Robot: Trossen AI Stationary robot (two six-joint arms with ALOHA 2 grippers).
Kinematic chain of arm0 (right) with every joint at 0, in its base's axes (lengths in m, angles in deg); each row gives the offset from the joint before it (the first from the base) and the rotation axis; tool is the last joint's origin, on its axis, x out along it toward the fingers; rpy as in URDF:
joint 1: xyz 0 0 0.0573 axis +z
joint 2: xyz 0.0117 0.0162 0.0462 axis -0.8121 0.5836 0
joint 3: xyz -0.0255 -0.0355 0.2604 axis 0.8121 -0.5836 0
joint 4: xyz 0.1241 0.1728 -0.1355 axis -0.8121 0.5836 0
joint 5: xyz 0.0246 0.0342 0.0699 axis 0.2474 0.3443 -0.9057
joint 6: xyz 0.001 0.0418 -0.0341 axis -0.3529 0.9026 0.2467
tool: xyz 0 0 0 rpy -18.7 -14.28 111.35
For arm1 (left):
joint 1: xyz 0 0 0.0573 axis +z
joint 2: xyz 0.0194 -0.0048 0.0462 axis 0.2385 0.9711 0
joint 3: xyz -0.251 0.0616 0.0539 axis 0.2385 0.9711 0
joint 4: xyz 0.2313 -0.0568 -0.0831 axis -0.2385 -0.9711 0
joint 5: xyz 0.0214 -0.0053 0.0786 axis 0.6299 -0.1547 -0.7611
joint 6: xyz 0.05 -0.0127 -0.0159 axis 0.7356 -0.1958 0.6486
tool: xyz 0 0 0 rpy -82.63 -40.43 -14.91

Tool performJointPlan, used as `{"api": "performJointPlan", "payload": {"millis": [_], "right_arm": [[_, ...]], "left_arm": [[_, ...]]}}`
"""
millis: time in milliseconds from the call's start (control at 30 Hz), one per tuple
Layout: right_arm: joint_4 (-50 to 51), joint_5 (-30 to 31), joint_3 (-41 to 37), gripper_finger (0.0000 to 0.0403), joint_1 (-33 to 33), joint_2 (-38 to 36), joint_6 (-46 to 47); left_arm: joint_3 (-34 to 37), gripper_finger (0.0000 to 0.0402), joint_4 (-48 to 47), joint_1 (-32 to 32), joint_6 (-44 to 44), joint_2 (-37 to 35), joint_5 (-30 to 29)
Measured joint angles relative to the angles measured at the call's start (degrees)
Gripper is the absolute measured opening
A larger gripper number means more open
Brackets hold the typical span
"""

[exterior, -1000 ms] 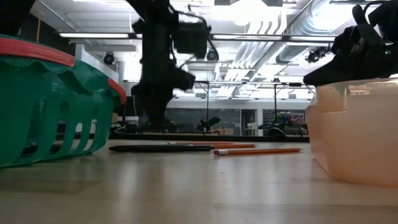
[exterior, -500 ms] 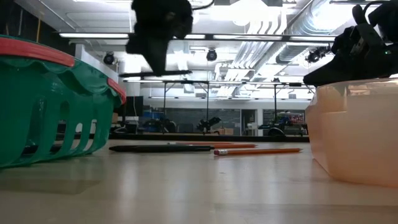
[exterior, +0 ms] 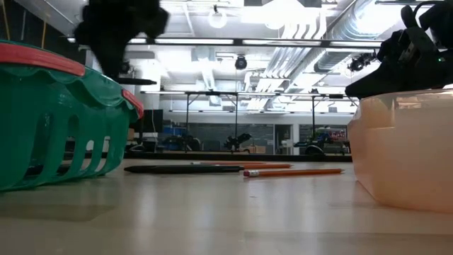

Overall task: Sort pens & pencils
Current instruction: Put the black pen into the green bin

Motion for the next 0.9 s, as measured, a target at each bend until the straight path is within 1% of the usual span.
{"api": "performJointPlan", "payload": {"millis": [100, 200, 333, 400, 467, 700, 800, 900], "right_arm": [[0.0, -0.01, 0.0, 0.0025, 0.02, -0.02, 0.0], [0.0, 0.01, 0.0, 0.0025, 0.02, -0.02, 0.0], [0.02, -0.01, 0.0, 0.0025, 0.02, -0.02, 0.0], [0.02, 0.0, 0.0, 0.0025, 0.02, -0.02, 0.0], [0.02, -0.01, 0.0, 0.0025, 0.01, -0.02, 0.0], [0.01, 0.0, 0.0, 0.0025, 0.02, -0.02, 0.0], [0.01, -0.01, 0.0, 0.0025, 0.02, -0.02, 0.0], [0.02, 0.01, 0.0, 0.0025, 0.0, 0.0, 0.0]], "left_arm": [[3.03, 0.0019, 1.0, -2.63, -6.59, -3.35, -1.1], [6.52, 0.0018, 4.62, -5.5, -14.32, -6.14, -0.97], [12.2, 0.002, 10.72, -9.81, -24.3, -7.34, 1.66], [14.73, 0.002, 14.1, -11.72, -27.8, -7.33, 3.47], [16.6, 0.002, 17.74, -13.44, -30.92, -7.33, 3.88], [21.11, 0.0021, 22.15, -15.41, -38.12, -7.33, 1.7], [22.87, 0.0021, 25.06, -15.35, -38.8, -7.33, 1.52], [23.28, 0.0021, 25.71, -15.26, -38.56, -7.33, 1.53]]}}
